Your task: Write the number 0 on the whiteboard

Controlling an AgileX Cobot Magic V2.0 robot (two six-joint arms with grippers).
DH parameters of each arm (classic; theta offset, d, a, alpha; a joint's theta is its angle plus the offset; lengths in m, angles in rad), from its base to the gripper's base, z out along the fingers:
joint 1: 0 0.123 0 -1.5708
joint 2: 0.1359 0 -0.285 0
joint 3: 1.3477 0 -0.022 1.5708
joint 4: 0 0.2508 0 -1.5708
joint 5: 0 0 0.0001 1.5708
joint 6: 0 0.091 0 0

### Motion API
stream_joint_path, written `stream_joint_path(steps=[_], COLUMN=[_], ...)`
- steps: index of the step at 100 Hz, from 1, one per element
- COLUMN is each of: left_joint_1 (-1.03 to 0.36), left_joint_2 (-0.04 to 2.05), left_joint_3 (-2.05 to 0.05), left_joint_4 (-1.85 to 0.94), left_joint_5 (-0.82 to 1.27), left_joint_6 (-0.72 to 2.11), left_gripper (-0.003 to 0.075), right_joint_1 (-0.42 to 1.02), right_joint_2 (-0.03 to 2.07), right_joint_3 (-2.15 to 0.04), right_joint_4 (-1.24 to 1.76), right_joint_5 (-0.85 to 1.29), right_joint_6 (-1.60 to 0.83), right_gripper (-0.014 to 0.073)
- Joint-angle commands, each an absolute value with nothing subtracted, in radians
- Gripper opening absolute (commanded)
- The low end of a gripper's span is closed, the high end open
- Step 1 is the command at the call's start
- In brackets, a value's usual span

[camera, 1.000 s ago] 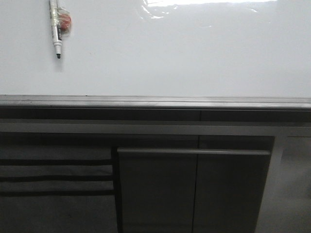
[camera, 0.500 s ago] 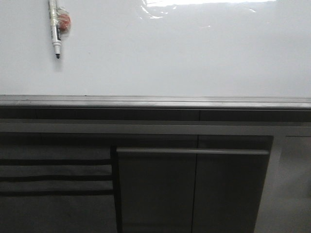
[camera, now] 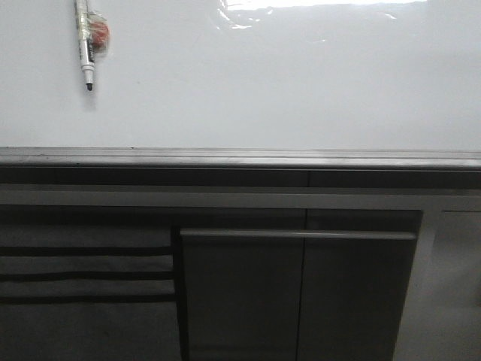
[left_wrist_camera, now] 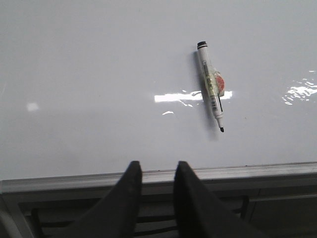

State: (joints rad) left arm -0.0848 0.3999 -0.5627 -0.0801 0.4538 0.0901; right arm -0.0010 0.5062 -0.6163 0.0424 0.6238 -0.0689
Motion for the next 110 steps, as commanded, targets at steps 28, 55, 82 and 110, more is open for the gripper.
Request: stream_joint_path(steps=[28,55,82,110], left_joint_1=[-0.145,-0.324,-0.365,-0.354], left_joint_2=[0.550,0.757,1.037,1.281], left_joint_3=[-0.599,-0.603,-0.715,-0.877], left_joint_4=[-0.238,-0.230,-0.202,-0.191], left_joint_5=[0.328,0.118,0.054,0.056], left_joint_6=[0.093,0.093,0.093,0.091], left_gripper=[0.0493,0.0493,0.0493,0.0493], right_joint_1=[0.000,0.000,0.000,0.000], right_joint_2=[0.541,0.541,0.541,0.541], right_joint_3=[-0.651,-0.651,-0.651,-0.651], right_joint_4=[0.081,0.081,0.081,0.081], right_joint_5=[0.524,0.522,0.530,0.532], right_joint_6=[-0.080,-0.080,-0.080,-0.080], right_gripper=[0.0330,0.0330,0.0330,0.0330])
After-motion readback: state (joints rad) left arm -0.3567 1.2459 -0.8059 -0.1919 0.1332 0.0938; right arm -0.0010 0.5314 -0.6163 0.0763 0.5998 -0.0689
